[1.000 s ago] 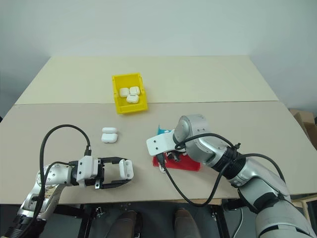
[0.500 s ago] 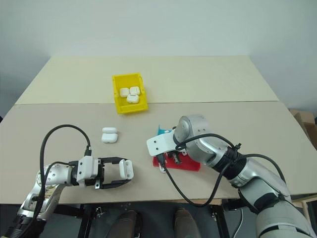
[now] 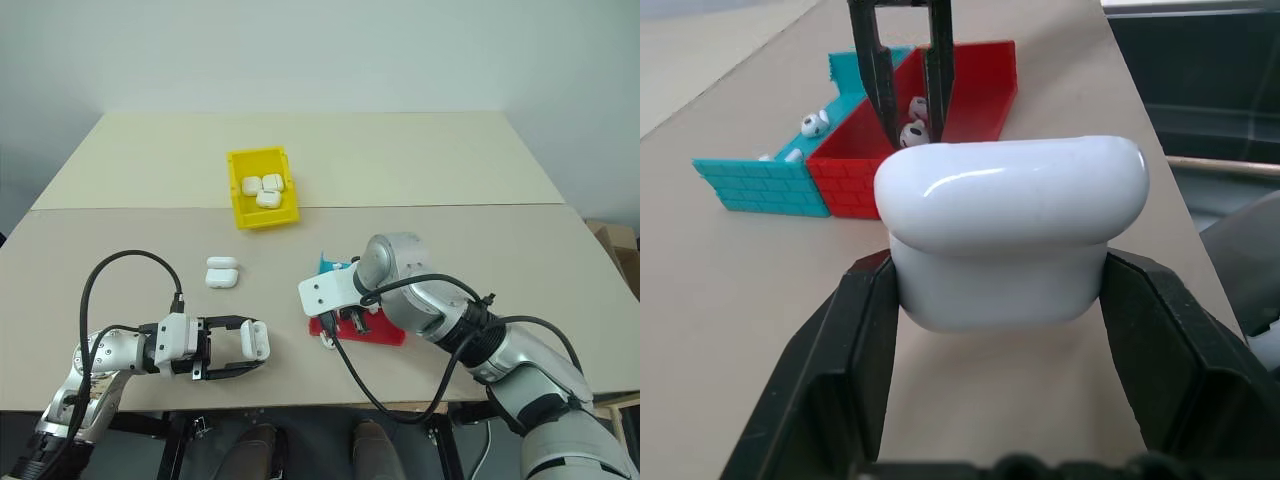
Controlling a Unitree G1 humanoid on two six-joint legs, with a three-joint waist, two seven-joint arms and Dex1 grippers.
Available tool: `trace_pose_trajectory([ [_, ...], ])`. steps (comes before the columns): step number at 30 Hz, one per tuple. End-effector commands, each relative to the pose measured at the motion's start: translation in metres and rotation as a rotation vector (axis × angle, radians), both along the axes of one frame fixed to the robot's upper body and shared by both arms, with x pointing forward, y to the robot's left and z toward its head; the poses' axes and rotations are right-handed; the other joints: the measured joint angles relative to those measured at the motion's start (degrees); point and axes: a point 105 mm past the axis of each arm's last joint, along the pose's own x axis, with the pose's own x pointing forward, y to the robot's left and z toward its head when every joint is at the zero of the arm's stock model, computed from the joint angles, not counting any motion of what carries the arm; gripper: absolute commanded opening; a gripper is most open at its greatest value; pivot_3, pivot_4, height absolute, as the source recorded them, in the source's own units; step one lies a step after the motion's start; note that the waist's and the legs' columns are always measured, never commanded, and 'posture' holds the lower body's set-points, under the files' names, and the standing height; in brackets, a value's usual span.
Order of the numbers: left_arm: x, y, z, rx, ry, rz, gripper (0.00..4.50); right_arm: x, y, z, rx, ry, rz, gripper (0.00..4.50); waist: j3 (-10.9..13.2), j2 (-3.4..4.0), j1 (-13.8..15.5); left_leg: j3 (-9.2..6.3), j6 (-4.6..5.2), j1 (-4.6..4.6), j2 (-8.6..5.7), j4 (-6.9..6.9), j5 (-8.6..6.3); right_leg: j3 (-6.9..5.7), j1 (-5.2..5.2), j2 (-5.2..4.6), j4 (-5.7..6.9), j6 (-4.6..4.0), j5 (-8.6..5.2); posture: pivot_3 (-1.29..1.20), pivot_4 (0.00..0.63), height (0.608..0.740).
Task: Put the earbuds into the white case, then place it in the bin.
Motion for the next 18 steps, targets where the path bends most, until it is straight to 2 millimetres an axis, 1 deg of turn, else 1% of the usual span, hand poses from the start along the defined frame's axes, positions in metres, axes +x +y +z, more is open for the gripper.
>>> trace_pose_trajectory([
  [1, 0.0, -0.013, 0.031, -0.084, -0.067, -0.056, 2.75, -0.012, -0.007, 0.051, 0.231, -0.039, -0.046, 0.66, 0.0, 0.0, 0.2, -0.03, 0.0, -0.03, -0.01, 0.0, 0.0, -0.01, 0.0, 0.0, 0.0, 0.0, 0.0, 0.0, 0.15, 0.74],
  [3, 0.002, -0.023, 0.043, -0.126, -0.087, -0.099, 2.75, -0.015, -0.019, 0.079, 0.404, -0.081, -0.094, 0.66, 0.0, -0.01, 0.5, -0.08, 0.0, -0.07, -0.03, 0.0, 0.0, -0.04, 0.01, 0.0, -0.04, 0.02, 0.0, 0.0, 0.15, 0.74],
  [4, 0.002, -0.026, 0.047, -0.138, -0.09, -0.112, 2.75, -0.016, -0.023, 0.087, 0.455, -0.092, -0.105, 0.66, 0.0, -0.01, 0.6, -0.09, 0.0, -0.09, -0.05, 0.0, 0.0, -0.04, 0.02, -0.01, -0.07, 0.04, 0.0, 0.0, 0.15, 0.74],
  [5, 0.004, -0.031, 0.052, -0.161, -0.088, -0.129, 2.75, -0.02, -0.027, 0.098, 0.547, -0.1, -0.102, 0.66, 0.0, -0.01, 0.5, -0.08, 0.0, -0.08, -0.06, 0.0, 0.0, -0.04, 0.06, -0.01, -0.12, 0.07, 0.02, 0.0, 0.15, 0.74],
  [8, 0.008, -0.044, 0.069, -0.221, -0.083, -0.189, 2.75, -0.034, -0.035, 0.13, 0.812, -0.181, -0.018, 0.66, 0.0, -0.04, 0.3, -0.12, 0.0, 0.02, -0.06, 0.0, 0.0, -0.05, 0.27, 0.01, -0.27, 0.11, 0.05, 0.0, 0.15, 0.74],
  [9, 0.008, -0.045, 0.072, -0.231, -0.08, -0.199, 2.75, -0.037, -0.035, 0.135, 0.861, -0.195, 0.003, 0.66, 0.0, -0.04, 0.2, -0.14, 0.0, 0.04, -0.06, -0.01, 0.0, -0.05, 0.31, 0.02, -0.28, 0.12, 0.05, 0.0, 0.15, 0.74],
  [11, 0.009, -0.053, 0.084, -0.281, -0.07, -0.258, 2.75, -0.049, -0.038, 0.154, 1.022, -0.204, 0.08, 0.66, 0.0, -0.04, -0.2, -0.14, 0.0, 0.06, -0.07, -0.02, 0.0, -0.03, 0.31, 0.03, -0.26, 0.13, 0.05, 0.0, 0.15, 0.74],
  [14, 0.009, -0.064, 0.101, -0.342, -0.045, -0.346, 2.75, -0.066, -0.042, 0.17, 1.199, -0.206, 0.199, 0.66, 0.0, -0.04, -0.1, -0.2, 0.0, 0.08, -0.06, -0.02, 0.0, -0.04, 0.33, 0.06, -0.22, 0.13, 0.05, 0.0, 0.15, 0.74],
  [18, 0.005, -0.073, 0.108, -0.319, -0.047, -0.423, 2.75, -0.082, -0.038, 0.175, 1.344, -0.156, 0.324, 0.66, 0.0, -0.04, -0.4, -0.22, 0.01, 0.12, -0.08, -0.04, 0.0, -0.03, 0.39, 0.06, -0.25, 0.14, 0.05, 0.0, 0.15, 0.74],
])
